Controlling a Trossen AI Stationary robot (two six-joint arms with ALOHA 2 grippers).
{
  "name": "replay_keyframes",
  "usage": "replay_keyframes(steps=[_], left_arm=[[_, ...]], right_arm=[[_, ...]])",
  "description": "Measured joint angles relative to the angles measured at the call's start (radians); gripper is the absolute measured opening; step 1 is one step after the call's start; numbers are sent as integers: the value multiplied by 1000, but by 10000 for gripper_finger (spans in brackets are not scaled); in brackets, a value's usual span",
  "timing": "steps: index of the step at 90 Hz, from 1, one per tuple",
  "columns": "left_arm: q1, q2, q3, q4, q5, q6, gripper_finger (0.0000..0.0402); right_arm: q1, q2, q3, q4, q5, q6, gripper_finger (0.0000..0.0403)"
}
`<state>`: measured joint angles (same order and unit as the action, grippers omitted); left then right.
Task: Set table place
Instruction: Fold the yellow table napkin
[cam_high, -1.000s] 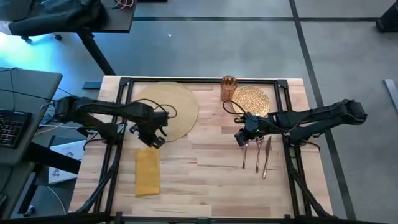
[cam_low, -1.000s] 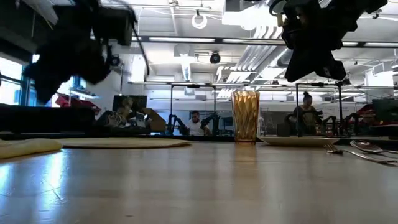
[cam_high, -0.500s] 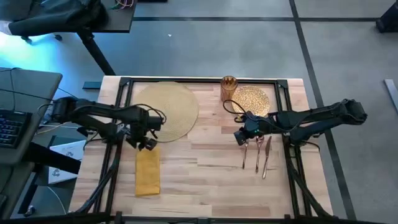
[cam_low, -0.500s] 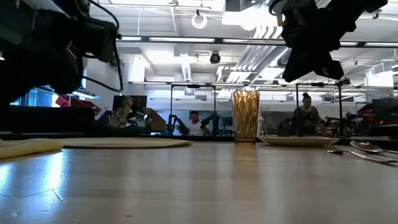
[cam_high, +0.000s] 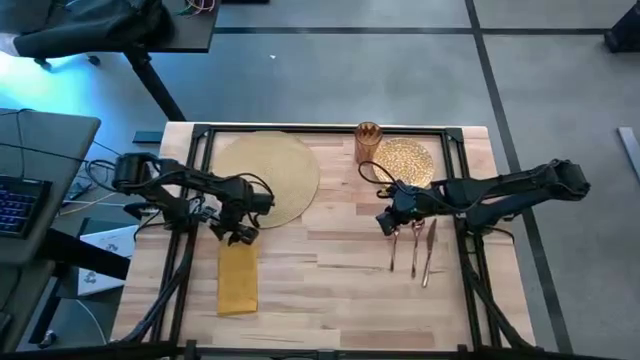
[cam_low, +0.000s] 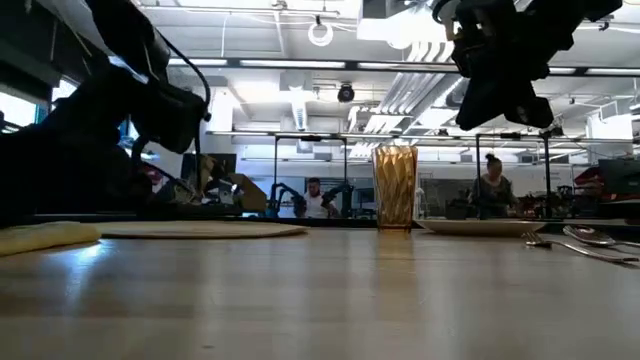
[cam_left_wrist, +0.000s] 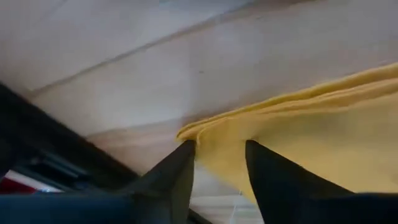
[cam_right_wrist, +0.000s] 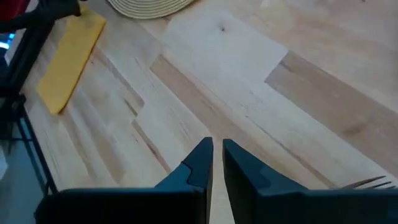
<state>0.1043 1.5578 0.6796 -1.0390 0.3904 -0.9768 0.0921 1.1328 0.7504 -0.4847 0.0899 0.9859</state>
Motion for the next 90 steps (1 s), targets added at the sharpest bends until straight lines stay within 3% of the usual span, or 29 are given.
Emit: replay_keyframes(steps=[17, 34, 50, 65, 80, 90], left_arm=[[0, -14, 27, -16, -15, 35, 13], [-9, -73, 174, -156, -61, 93, 1], [-43, -171, 458, -347, -82, 141, 0], [-54, -250, 792, -365, -95, 92, 0], [-50, -274, 1164, -222, -280, 72, 0], [-73, -274, 1323, -119, -416, 121, 0]], right_arm=[[0, 0, 0, -1, -5, -2, 20], [0, 0, 0, 0, -4, -19, 20], [0, 0, 0, 32, -4, -26, 20], [-1, 0, 0, 127, 16, -55, 20], [-22, 0, 0, 222, 26, -110, 20], [-44, 0, 0, 234, 26, -114, 20]])
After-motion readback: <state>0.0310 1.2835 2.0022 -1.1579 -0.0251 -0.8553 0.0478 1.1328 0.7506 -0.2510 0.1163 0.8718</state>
